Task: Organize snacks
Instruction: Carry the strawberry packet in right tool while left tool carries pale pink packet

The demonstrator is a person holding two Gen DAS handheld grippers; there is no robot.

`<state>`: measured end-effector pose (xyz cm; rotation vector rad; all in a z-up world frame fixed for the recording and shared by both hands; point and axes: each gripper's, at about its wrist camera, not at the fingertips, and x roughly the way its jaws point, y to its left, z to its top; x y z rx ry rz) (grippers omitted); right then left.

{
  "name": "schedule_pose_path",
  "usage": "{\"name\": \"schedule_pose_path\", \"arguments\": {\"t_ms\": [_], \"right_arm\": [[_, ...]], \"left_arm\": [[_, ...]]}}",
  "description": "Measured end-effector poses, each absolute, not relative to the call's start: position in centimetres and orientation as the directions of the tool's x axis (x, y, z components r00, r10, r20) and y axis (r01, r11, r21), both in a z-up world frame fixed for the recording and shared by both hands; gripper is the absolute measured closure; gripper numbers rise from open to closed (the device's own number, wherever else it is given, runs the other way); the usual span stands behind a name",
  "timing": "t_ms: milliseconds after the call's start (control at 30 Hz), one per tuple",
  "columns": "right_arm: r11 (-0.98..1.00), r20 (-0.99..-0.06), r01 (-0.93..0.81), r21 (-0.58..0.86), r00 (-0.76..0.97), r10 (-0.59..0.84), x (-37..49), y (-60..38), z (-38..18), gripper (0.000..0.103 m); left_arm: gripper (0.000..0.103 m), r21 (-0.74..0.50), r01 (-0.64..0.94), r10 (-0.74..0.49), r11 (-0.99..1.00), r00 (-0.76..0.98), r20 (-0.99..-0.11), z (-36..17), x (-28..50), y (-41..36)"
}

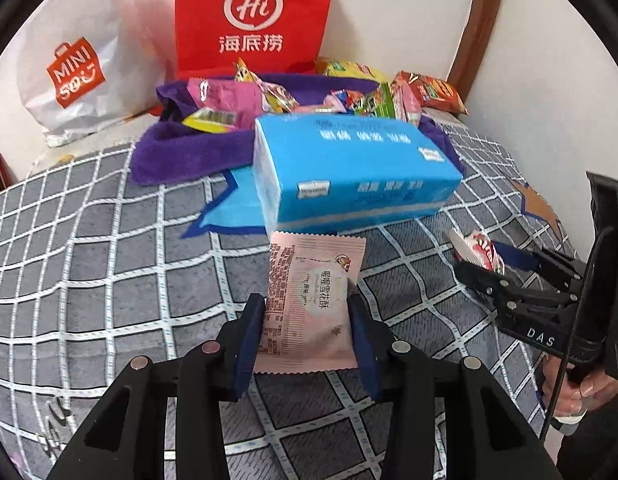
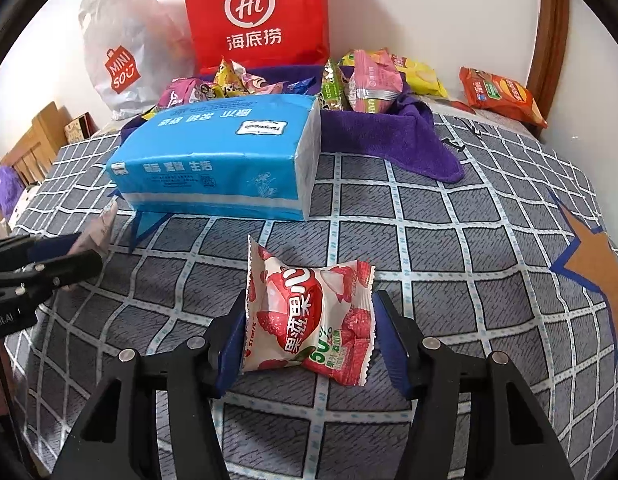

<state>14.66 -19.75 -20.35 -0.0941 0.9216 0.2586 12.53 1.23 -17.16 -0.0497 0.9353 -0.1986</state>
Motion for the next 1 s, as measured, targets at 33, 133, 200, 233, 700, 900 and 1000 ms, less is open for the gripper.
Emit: {"name": "schedule_pose_path", "arguments": {"t_ms": [33, 133, 200, 233, 700, 900, 1000], "right_arm": [[0.965, -0.796, -0.260, 0.035, 0.577, 0.184, 14.5, -19.7, -20.2, 0.045], [0.963, -0.791, -0.262, 0.067, 0.574, 0.211, 14.1, -19.7, -19.5, 0.045], [0.963, -0.790, -0.259, 0.074, 0.574, 0.215, 13.8, -19.6, -19.0, 0.046], [0.963, -0.787, -0.259, 0.073, 0.578, 0.215, 13.7, -19.6, -18.8, 0.046], [0.956, -0.739, -0.293, 0.027, 0.638, 0.217, 12.7, -17.8, -12.7, 0.046], [0.961, -0.733, -0.276, -0.002, 0.655, 0.186, 13.5, -17.8, -10.7, 0.046], [0.963, -0.723, -0.269, 0.005, 0.665, 0.189, 14.0, -18.1, -9.8, 0.046]], "left_arm": [[0.063, -0.129, 0.147, -0.191, 0.981, 0.581, -0.791, -16.9, 12.5, 1.3], [0.063, -0.130, 0.141, -0.189, 0.981, 0.587, -0.787, -16.2, 12.4, 1.5], [0.063, -0.144, 0.137, -0.198, 0.980, 0.587, -0.785, -15.9, 12.3, 1.8], [0.063, -0.149, 0.136, -0.201, 0.979, 0.587, -0.784, -15.7, 12.2, 1.9], [0.063, -0.170, 0.098, -0.194, 0.981, 0.601, -0.775, -12.2, 12.3, 3.2], [0.063, -0.172, 0.081, -0.185, 0.982, 0.615, -0.767, -10.5, 12.9, 3.7], [0.063, -0.170, 0.074, -0.179, 0.983, 0.618, -0.766, -9.8, 13.5, 3.8]]}}
